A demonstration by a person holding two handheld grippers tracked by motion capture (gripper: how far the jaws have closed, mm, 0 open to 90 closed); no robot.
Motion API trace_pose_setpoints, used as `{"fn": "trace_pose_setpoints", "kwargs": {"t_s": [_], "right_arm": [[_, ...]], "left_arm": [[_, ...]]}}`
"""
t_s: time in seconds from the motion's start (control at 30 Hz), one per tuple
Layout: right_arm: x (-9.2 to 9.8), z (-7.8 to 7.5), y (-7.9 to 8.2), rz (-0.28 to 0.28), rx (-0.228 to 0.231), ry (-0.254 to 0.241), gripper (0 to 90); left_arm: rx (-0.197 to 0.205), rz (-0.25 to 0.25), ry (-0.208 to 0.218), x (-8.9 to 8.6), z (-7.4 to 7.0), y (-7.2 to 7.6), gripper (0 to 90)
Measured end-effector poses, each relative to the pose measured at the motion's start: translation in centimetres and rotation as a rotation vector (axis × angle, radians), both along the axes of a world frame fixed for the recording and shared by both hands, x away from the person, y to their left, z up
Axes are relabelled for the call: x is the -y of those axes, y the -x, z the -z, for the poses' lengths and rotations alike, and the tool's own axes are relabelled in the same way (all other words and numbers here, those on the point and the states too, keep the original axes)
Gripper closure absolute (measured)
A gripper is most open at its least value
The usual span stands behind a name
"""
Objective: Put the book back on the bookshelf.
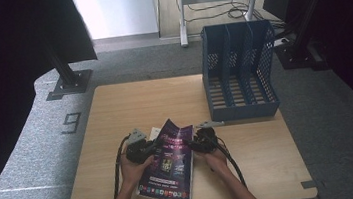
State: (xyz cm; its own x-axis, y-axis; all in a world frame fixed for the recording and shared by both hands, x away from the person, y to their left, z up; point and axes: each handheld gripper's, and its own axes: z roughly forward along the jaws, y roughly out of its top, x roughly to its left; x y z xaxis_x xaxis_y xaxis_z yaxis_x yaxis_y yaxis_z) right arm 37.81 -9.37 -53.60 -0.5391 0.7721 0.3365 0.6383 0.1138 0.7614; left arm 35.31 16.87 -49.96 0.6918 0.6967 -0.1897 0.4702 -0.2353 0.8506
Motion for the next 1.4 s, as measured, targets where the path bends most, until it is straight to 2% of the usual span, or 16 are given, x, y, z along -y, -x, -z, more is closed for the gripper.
{"fn": "trace_pose_setpoints", "kwargs": {"t_s": [0.03,0.07,0.1,0.17,0.2,0.27,0.4,0.53,0.97,1.4], "right_arm": [[0.0,0.0,0.0,0.0,0.0,0.0,64.6],[0.2,-0.5,0.2,-0.004,0.026,0.004,64.8],[0.3,-0.7,0.3,-0.004,0.034,0.003,65.1],[0.4,-0.9,0.4,-0.004,0.041,-0.003,65.3],[0.7,-1.5,0.7,-0.004,0.063,-0.018,65.9],[1.0,-2.0,0.9,-0.005,0.08,-0.031,66.5],[1.4,-2.8,1.2,-0.01,0.102,-0.047,67.2],[1.7,-4.1,1.9,-0.017,0.157,-0.044,67.7],[2.0,-4.8,2.3,-0.02,0.202,-0.038,68.2],[2.8,-5.9,3.0,-0.019,0.271,-0.049,69.6]], "left_arm": [[0.007,0.001,0.005,0.0,-0.1,0.1,86.9],[0.015,0.003,0.011,-0.1,-0.3,0.2,86.9],[0.032,0.002,0.018,-0.1,-0.6,0.4,86.9],[0.041,0.003,0.025,-0.1,-0.8,0.5,86.9],[0.051,0.004,0.036,-0.2,-1.0,0.6,86.9],[0.069,0.005,0.06,-0.4,-1.4,0.9,86.9],[0.095,0.011,0.082,-0.5,-2.1,1.3,86.8],[0.125,0.022,0.099,-0.6,-2.9,1.7,86.5],[0.125,0.026,0.112,-0.7,-3.0,1.7,86.2],[0.138,0.03,0.124,-0.6,-3.2,1.8,86.4]]}}
